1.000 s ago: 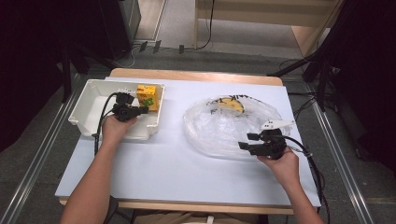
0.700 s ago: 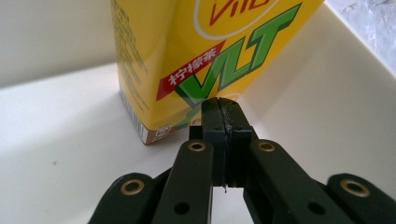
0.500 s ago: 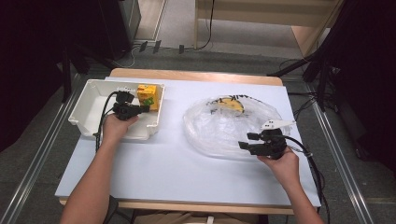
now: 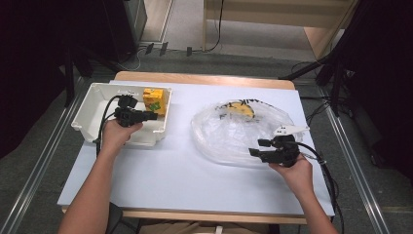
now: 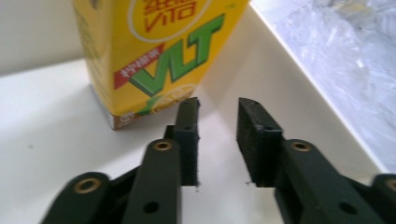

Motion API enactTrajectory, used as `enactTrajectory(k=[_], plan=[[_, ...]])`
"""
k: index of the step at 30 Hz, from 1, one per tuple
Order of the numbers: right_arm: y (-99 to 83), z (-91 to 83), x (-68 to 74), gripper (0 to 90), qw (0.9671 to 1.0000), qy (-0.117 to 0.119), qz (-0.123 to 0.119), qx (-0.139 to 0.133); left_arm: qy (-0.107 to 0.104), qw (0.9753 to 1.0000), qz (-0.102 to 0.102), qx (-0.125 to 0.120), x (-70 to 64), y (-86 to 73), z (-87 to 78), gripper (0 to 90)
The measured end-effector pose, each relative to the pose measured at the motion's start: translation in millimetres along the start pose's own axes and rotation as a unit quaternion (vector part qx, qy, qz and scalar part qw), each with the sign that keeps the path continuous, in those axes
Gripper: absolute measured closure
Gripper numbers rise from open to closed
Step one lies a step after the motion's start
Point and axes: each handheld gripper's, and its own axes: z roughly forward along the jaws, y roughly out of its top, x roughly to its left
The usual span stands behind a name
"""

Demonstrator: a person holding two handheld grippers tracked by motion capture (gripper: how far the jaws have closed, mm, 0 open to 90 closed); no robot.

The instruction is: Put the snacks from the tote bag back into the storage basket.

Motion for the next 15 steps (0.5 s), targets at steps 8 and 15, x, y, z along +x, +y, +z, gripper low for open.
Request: enactTrajectory(k=[8, 15], plan=[[1.3, -1.1, 0.8, 43.1, 1.0, 0.006, 0.003, -0.006, -0.014, 0.9999, 0.004, 0.003, -12.9, 2.1, -9.6, 52.8], [2.1, -0.4, 2.3, 43.0, 0.9999, 0.008, -0.003, -0.005, -0.02, 0.9996, 0.018, 0.006, -28.4, 7.0, -16.1, 46.7]])
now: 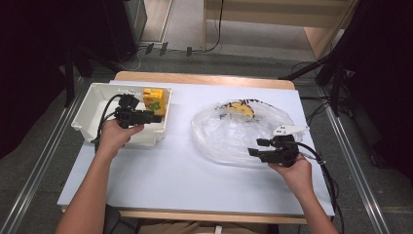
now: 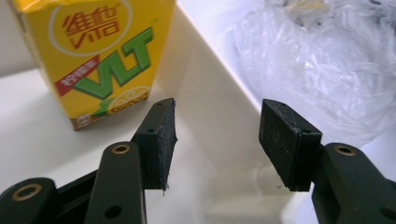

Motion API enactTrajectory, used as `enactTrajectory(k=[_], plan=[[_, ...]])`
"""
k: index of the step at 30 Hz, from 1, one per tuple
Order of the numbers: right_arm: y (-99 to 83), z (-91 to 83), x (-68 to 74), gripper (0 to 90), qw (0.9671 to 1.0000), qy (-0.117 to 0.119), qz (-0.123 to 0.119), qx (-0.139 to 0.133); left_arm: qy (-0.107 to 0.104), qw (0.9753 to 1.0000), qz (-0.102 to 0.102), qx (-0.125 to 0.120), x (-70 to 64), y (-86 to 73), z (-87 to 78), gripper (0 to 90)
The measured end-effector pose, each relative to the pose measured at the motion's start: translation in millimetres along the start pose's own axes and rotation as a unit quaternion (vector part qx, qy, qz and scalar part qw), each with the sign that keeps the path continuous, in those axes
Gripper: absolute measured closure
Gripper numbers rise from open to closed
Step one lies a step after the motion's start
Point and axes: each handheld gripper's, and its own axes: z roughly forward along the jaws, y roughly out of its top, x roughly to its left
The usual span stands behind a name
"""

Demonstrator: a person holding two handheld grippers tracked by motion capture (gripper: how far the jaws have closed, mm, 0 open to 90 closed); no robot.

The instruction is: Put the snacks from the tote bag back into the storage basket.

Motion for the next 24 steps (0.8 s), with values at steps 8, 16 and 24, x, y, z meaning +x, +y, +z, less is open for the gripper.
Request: enactTrajectory(k=[8, 16, 24], plan=[[1.5, -1.7, 3.4, 42.9, 1.0, 0.006, -0.001, -0.004, -0.007, 0.9999, 0.012, 0.002, -17.4, 2.4, -4.3, 46.0], [2.7, -3.0, 8.6, 43.0, 0.9999, 0.01, -0.009, -0.003, -0.015, 0.9995, 0.026, -0.001, -36.9, 4.7, -8.2, 45.6], [1.8, -5.2, 14.7, 42.9, 0.9999, 0.014, -0.009, -0.005, -0.028, 0.9983, 0.05, 0.004, -62.1, 8.1, -2.5, 45.0]])
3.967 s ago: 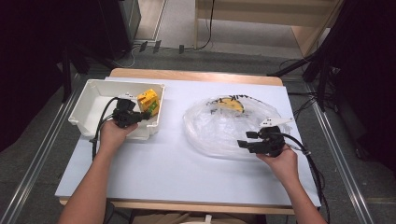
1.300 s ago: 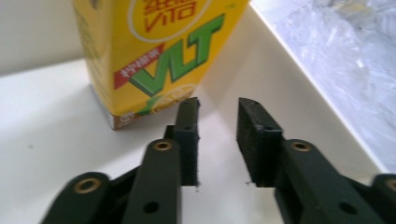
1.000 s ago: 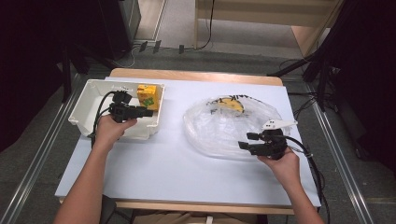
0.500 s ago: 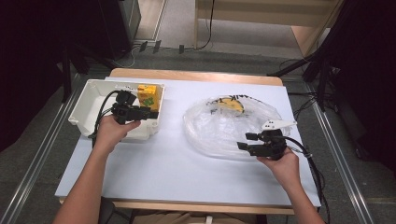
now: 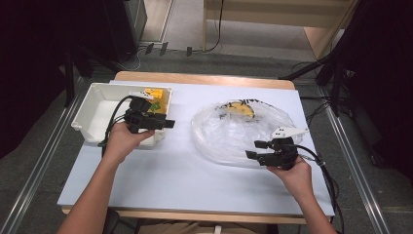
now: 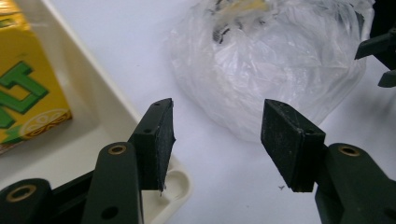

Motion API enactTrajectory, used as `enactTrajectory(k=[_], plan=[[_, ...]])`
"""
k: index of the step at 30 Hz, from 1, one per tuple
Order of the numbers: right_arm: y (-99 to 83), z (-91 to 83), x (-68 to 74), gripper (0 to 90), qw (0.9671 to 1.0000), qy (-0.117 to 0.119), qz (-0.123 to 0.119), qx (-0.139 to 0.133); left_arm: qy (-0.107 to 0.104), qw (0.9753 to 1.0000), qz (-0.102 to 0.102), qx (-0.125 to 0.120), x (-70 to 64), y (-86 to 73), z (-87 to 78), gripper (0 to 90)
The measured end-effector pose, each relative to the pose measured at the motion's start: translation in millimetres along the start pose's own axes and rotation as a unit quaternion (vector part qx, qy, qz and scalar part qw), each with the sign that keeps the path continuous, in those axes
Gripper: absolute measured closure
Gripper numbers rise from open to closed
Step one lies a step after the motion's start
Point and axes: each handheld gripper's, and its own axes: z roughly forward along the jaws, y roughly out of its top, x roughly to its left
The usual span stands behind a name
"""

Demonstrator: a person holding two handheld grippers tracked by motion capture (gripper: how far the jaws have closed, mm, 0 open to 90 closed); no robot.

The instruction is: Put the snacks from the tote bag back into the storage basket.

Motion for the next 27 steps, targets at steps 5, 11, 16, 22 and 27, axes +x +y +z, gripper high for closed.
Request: enactTrajectory(k=[5, 11, 16, 22, 27], plan=[[-1.0, -0.3, 2.7, 42.6, 1.0, 0.001, -0.001, 0.001, 0.002, 0.9999, 0.013, 0.003, -13.8, 3.2, 5.9, 44.6], [-0.9, -0.3, 3.0, 42.4, 1.0, 0.003, 0.001, 0.0, -0.013, 0.9995, 0.029, 0.005, -27.8, 6.2, 12.0, 44.5], [-0.9, 0.3, 3.3, 42.4, 1.0, 0.004, 0.001, 0.0, -0.025, 0.9989, 0.039, 0.01, -40.0, 2.8, 21.5, 44.4], [-1.0, 0.4, 3.1, 42.5, 1.0, 0.004, 0.0, 0.002, -0.058, 0.9974, 0.041, 0.013, -51.9, -0.9, 30.2, 44.4], [-1.1, 0.6, 3.3, 42.5, 1.0, 0.004, -0.002, 0.002, -0.061, 0.9971, 0.044, 0.01, -57.4, -4.0, 33.7, 44.6]])
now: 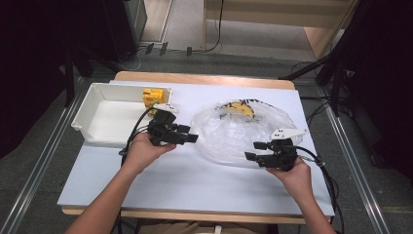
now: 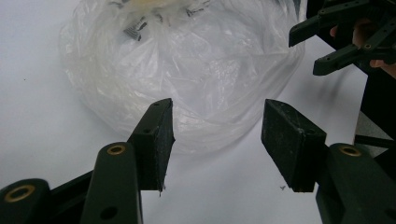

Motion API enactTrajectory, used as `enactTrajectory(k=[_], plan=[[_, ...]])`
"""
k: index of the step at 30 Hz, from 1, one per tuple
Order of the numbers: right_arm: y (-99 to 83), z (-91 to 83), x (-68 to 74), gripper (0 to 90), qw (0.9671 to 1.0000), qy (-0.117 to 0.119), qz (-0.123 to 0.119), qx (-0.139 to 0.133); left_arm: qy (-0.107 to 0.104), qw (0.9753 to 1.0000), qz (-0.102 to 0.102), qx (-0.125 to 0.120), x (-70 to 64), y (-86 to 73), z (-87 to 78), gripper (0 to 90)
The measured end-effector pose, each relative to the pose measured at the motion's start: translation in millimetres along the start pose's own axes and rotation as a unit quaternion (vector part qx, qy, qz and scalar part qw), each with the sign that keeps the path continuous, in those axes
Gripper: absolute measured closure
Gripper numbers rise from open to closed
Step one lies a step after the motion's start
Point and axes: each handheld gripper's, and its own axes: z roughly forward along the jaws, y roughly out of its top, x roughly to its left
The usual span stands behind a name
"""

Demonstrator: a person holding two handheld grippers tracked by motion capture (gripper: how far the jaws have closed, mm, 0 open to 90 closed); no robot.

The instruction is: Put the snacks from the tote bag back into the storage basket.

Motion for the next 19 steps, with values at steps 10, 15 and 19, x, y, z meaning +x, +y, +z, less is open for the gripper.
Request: enactTrajectory(k=[10, 15, 19], plan=[[-1.0, 3.9, 1.2, 44.5, 0.9999, 0.01, -0.003, 0.004, 0.002, 0.9997, 0.018, 0.015, -10.4, -12.4, 15.6, 44.1], [-1.2, 4.3, 0.5, 44.6, 0.9999, 0.008, -0.004, 0.006, -0.003, 0.9996, 0.018, 0.02, -9.2, -13.9, 18.7, 42.8], [-1.6, 4.9, -0.4, 46.3, 0.9999, 0.008, -0.007, 0.011, 0.004, 0.9996, 0.026, 0.011, -9.8, -14.7, 18.3, 42.8]])
